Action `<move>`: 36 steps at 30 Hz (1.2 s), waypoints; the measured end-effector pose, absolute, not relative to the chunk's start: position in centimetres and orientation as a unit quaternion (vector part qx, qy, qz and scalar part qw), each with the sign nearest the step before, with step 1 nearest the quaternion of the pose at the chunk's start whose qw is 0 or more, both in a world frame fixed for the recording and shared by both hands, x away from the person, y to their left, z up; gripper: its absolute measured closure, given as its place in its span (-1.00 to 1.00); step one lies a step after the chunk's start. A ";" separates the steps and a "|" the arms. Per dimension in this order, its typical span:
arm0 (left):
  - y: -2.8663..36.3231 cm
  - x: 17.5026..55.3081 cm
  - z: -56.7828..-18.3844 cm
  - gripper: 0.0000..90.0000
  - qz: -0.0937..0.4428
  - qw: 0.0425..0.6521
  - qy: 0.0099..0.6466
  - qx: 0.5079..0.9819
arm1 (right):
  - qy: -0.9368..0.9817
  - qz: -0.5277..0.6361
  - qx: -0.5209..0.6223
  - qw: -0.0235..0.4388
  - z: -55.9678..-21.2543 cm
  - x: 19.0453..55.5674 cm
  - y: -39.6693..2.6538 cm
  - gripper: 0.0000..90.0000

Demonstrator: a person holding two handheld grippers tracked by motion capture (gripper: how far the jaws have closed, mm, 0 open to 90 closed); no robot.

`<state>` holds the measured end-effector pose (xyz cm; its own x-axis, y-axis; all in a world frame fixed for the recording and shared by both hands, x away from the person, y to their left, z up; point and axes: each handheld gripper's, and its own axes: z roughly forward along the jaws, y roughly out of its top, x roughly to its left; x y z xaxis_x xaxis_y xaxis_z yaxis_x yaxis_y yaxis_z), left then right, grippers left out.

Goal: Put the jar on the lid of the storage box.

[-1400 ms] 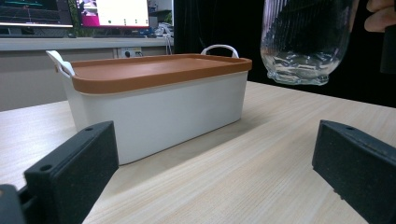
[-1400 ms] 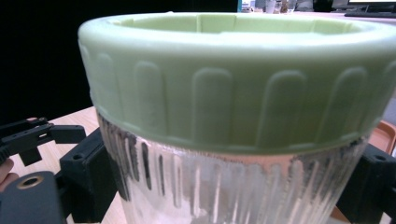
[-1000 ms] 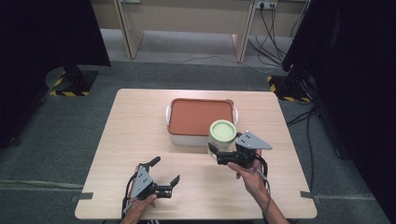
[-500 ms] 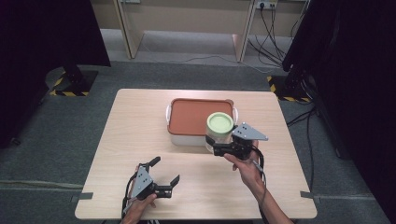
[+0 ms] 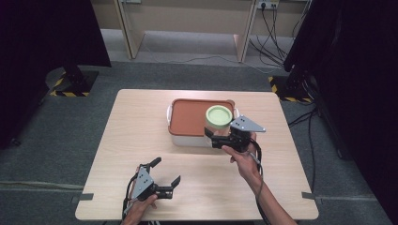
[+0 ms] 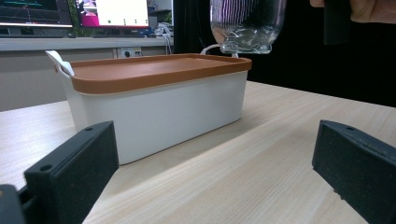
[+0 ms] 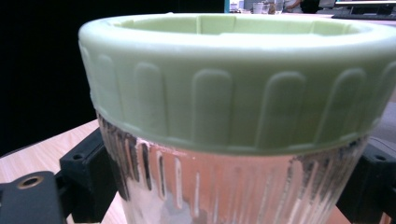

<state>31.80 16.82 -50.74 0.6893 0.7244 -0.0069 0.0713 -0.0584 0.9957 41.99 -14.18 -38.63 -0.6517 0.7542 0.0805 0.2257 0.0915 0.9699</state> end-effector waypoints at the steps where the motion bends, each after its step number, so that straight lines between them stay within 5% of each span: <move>1: 16.8 31.8 -50.7 -1.00 0.263 0.620 0.293 0.678 | 0.702 0.576 0.350 0.230 -38.6 42.1 -14.1 -0.74; 36: 16.8 31.8 -50.7 -1.00 0.263 0.620 0.292 0.679 | 0.691 0.569 0.374 0.244 -37.9 46.1 -12.2 -0.74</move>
